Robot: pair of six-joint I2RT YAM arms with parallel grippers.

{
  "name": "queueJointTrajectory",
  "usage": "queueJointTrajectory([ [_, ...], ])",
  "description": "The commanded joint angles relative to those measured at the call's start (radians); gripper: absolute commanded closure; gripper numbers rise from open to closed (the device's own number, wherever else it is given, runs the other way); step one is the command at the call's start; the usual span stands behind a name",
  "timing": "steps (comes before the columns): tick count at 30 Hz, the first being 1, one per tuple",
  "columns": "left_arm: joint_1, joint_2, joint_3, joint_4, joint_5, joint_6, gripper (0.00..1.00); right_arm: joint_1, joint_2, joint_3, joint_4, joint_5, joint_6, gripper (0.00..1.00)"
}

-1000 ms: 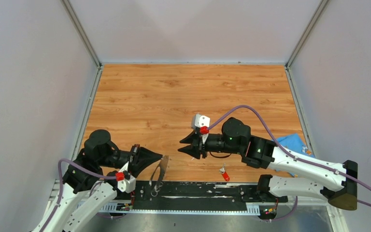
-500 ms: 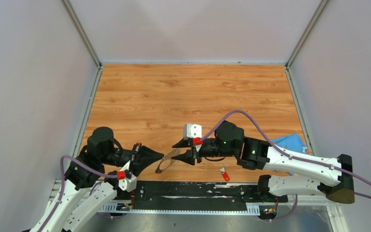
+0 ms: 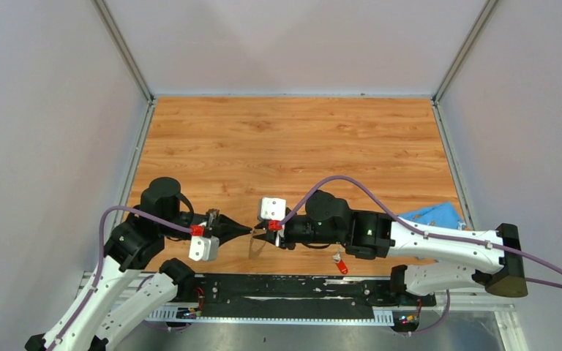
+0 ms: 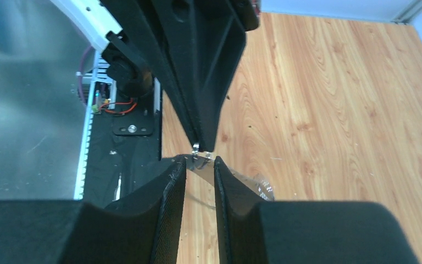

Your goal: Put the keys on the keyring

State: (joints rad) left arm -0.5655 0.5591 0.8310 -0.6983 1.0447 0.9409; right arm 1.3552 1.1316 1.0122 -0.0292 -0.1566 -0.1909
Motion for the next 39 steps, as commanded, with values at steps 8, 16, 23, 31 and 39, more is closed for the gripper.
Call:
queueJointTrajectory([
  [8, -0.005, -0.004, 0.02, 0.013, 0.018, -0.021, 1.0, 0.015, -0.006, 0.049, -0.027, 0.132, -0.002, 0.78],
  [16, -0.005, 0.024, 0.041, 0.014, 0.005, -0.066, 1.0, 0.015, 0.025, 0.069, -0.021, 0.12, 0.022, 0.78],
  [23, -0.005, 0.027, 0.043, 0.018, 0.004, -0.087, 1.0, 0.015, 0.048, 0.086, -0.015, 0.155, 0.041, 0.99],
  [31, -0.004, 0.017, 0.038, 0.027, 0.034, -0.122, 0.99, 0.013, -0.012, 0.042, 0.021, 0.299, 0.084, 1.0],
  [39, -0.004, 0.028, 0.031, 0.031, -0.028, -0.279, 0.54, 0.014, -0.075, -0.02, 0.083, 0.284, 0.127, 1.0],
])
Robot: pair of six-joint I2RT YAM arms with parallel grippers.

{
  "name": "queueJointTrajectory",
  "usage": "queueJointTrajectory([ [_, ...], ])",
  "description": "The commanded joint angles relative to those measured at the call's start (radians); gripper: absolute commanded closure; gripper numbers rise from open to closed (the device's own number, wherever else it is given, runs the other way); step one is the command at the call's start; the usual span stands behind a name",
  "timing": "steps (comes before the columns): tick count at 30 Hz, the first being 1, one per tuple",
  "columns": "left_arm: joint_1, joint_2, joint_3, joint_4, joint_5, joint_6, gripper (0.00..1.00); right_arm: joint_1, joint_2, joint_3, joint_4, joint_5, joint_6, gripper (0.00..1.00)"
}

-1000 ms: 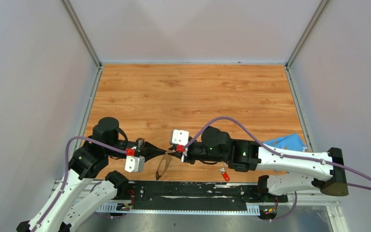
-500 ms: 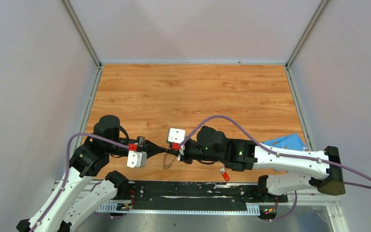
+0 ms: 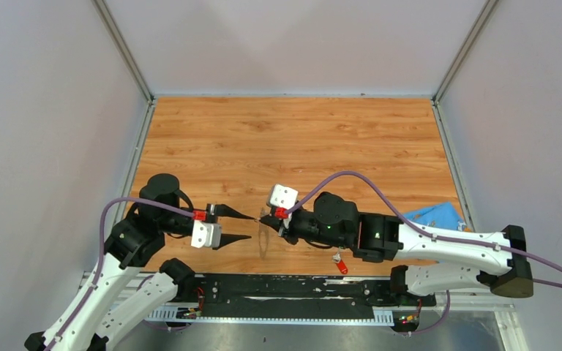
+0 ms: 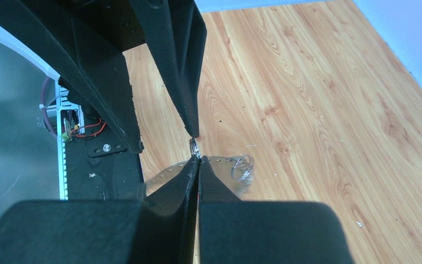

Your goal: Put the keys on the keyring

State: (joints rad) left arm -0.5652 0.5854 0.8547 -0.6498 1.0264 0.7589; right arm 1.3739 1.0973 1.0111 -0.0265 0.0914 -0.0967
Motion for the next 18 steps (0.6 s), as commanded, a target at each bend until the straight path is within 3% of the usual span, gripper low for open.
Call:
queueJointTrajectory([
  [1, -0.005, 0.007, 0.007, -0.015, -0.012, -0.12, 0.55, -0.005, -0.044, -0.021, 0.08, 0.028, 0.036, 1.0],
  [10, -0.004, 0.003, -0.063, 0.269, -0.102, -0.471, 0.64, -0.004, -0.053, -0.028, 0.09, -0.028, 0.042, 1.0],
  [18, -0.004, 0.017, -0.054, 0.256, -0.072, -0.49, 0.72, -0.004, -0.053, -0.031, 0.091, -0.042, 0.04, 1.0],
])
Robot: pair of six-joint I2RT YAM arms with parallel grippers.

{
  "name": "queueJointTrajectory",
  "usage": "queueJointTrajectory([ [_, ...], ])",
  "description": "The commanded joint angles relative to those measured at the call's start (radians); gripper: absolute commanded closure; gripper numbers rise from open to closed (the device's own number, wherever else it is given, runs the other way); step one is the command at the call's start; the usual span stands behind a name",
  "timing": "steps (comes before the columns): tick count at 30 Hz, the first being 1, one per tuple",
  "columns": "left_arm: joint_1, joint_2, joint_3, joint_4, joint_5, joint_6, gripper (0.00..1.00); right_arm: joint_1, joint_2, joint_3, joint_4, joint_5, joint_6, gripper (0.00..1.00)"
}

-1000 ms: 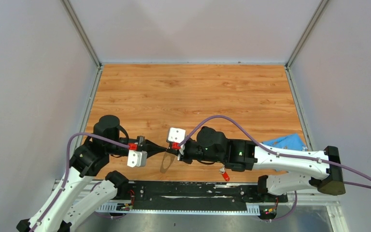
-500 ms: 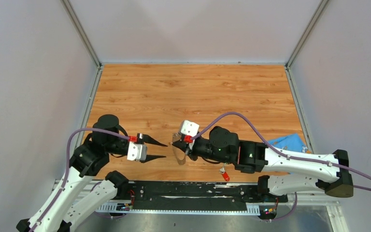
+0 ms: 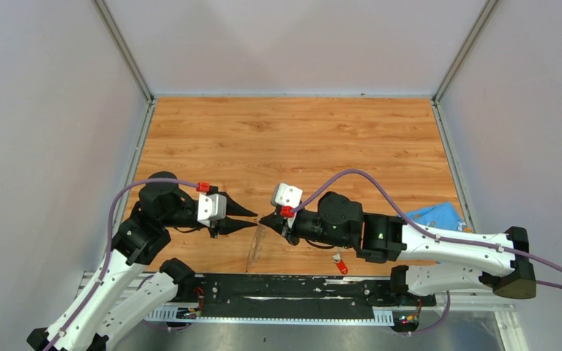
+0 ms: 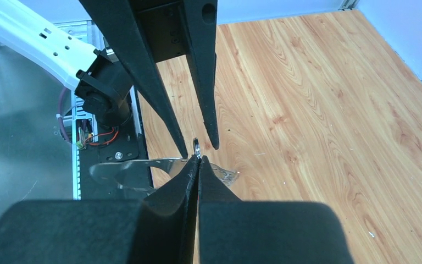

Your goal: Put the keys on the keyring

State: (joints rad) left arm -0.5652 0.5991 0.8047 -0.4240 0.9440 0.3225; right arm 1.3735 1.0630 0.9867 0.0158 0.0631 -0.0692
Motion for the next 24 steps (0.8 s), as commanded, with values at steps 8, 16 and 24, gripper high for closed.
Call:
queueJointTrajectory([
  [8, -0.004, 0.014, 0.001, -0.025, 0.041, -0.014, 0.85, -0.004, -0.018, -0.006, 0.064, -0.014, 0.011, 1.0],
  [16, -0.003, 0.017, 0.01, -0.014, 0.047, -0.017, 0.95, -0.005, -0.014, -0.004, 0.065, -0.025, 0.009, 1.0],
  [24, -0.004, -0.005, -0.003, -0.015, 0.031, 0.014, 1.0, -0.004, -0.021, -0.002, 0.04, -0.047, 0.008, 1.0],
])
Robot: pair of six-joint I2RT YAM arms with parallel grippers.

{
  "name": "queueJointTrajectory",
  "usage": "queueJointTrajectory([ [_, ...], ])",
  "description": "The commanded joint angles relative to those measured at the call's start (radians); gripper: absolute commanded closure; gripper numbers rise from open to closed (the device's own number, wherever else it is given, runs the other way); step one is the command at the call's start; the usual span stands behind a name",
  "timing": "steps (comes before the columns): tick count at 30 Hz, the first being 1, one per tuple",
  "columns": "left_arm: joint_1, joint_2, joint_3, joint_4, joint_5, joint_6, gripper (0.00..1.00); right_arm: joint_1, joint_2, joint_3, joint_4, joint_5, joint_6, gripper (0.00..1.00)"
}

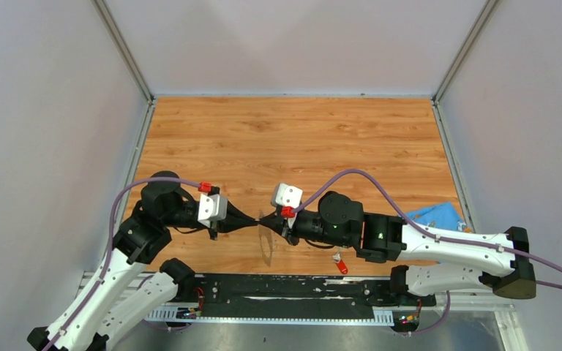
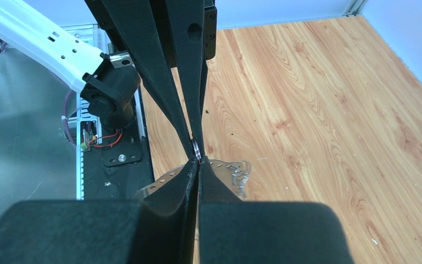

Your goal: Put the keys on the keyring

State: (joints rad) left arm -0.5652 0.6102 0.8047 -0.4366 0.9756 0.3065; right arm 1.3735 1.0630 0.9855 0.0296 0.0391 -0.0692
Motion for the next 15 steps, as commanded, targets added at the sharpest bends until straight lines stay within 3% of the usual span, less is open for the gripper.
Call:
queueJointTrajectory([
  [1, -0.004, -0.019, -0.005, -0.015, 0.0, 0.052, 1.0, -0.005, -0.022, 0.002, 0.018, -0.019, 0.009, 1.0],
  [3, -0.004, -0.02, -0.003, -0.039, 0.006, 0.108, 1.0, -0.005, -0.029, 0.008, -0.001, -0.014, 0.011, 0.92],
  [8, -0.003, -0.023, 0.015, -0.118, 0.03, 0.283, 1.0, -0.02, -0.077, 0.0, -0.076, 0.072, 0.075, 0.6],
  [12, -0.003, -0.045, 0.008, -0.139, 0.047, 0.358, 1.0, -0.067, -0.144, -0.038, -0.193, 0.154, 0.207, 0.5],
  [15, -0.003, -0.064, 0.001, -0.139, 0.052, 0.373, 1.0, -0.1, -0.18, -0.071, -0.41, 0.247, 0.375, 0.43],
])
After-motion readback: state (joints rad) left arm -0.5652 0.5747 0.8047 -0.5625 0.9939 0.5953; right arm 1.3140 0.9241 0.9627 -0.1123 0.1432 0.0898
